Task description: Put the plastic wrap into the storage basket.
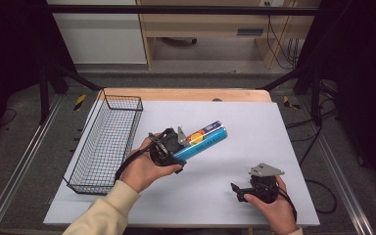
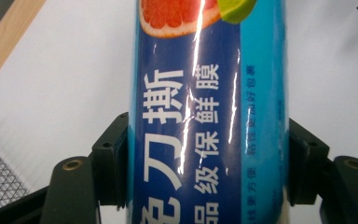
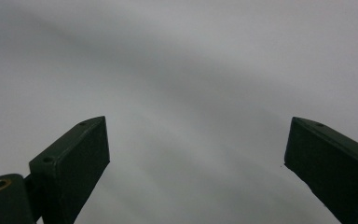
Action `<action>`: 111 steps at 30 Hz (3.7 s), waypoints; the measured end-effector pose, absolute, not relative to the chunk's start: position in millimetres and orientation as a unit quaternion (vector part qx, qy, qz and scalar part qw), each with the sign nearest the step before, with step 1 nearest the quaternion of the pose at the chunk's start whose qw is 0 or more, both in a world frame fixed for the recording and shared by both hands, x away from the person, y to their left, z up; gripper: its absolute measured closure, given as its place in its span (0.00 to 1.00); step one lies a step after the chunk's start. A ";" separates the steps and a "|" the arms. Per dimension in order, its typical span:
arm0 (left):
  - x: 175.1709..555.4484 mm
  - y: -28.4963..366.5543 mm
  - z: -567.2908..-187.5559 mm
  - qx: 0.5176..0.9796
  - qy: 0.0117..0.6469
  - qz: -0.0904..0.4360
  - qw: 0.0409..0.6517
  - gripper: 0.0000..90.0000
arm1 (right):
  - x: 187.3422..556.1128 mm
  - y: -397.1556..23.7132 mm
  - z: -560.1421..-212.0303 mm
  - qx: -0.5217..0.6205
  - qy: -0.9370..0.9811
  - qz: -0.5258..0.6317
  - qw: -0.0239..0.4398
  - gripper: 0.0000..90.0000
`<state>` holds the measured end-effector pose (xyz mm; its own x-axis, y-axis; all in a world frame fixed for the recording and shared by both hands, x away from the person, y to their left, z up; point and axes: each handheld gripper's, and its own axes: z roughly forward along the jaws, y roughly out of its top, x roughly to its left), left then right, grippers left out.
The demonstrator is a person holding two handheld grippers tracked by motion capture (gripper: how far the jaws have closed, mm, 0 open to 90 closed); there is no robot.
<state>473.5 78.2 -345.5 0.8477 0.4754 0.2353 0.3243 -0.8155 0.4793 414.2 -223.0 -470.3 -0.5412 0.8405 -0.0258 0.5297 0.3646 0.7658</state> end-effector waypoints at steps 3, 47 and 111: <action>471.2 84.5 -340.1 0.933 0.222 0.180 0.220 0.35 | 414.0 -223.0 -470.2 0.429 0.798 0.365 0.212 0.08; 456.0 185.0 -301.5 0.888 0.322 0.241 0.223 0.35 | 413.6 -223.7 -471.1 0.435 0.797 0.363 0.211 0.08; 437.0 250.4 -310.6 0.860 0.405 0.254 0.175 0.35 | 413.8 -225.0 -469.4 0.435 0.794 0.366 0.214 0.08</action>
<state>437.0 250.4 -310.6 0.5420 0.7866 0.2958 0.6088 -0.6102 0.5070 413.8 -225.0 -469.4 -0.5303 0.8475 -0.0215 0.5337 0.3535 0.7682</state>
